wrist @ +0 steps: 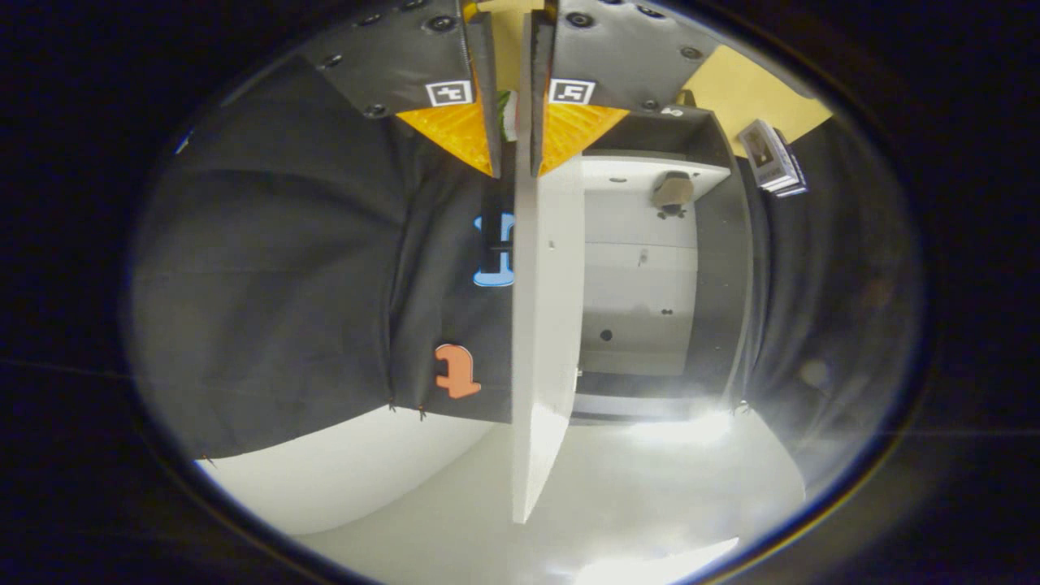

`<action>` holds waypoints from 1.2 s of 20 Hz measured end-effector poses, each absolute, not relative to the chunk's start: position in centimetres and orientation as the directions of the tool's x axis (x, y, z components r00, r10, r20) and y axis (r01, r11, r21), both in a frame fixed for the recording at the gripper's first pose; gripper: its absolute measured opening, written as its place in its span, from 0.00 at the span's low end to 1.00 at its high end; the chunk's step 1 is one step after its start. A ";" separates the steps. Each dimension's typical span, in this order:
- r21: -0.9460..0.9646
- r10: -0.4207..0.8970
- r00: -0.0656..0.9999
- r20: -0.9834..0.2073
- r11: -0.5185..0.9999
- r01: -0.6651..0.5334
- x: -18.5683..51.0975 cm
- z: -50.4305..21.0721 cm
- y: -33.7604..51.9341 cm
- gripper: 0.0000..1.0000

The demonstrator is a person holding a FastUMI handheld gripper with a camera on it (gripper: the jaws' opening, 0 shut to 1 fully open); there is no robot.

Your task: Open the shoe cabinet door, grab the shoes and put them into the shoe cabinet, then close the shoe cabinet door.

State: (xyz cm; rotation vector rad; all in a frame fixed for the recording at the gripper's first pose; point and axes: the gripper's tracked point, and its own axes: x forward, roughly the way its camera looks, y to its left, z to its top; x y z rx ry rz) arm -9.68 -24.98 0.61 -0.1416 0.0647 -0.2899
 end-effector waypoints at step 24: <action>-0.042 0.027 0.778 -0.627 0.997 -0.068 -9.9 -34.1 -9.3 0.21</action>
